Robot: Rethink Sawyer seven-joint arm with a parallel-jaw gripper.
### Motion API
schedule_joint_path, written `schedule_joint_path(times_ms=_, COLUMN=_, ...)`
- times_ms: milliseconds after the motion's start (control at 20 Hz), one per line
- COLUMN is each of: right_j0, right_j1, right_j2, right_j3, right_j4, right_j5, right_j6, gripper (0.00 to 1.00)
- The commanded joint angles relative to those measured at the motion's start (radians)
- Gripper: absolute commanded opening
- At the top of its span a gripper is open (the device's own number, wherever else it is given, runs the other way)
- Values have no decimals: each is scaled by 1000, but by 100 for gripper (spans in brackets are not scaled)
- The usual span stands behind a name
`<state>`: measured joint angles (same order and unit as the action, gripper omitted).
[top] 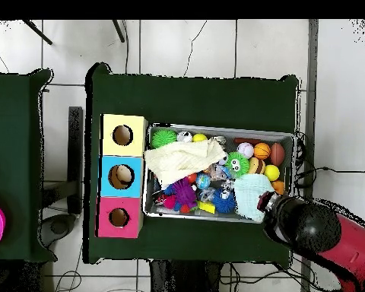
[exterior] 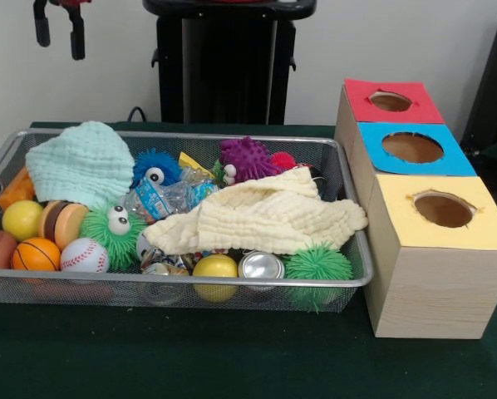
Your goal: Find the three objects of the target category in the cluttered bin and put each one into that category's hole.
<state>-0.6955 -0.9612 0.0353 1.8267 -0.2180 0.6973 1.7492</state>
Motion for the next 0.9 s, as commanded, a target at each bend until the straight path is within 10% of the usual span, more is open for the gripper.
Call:
schedule_joint_path(times_ms=50, right_j0=-24, right_j1=32, right_j2=121, right_j3=38, right_j4=-47, right_j5=-31, right_j6=-126, gripper=100)
schedule_joint_path(times_ms=900, right_j0=179, right_j1=137, right_j2=35, right_j3=35, right_j4=-41, right_j5=-181, right_j6=163, gripper=100)
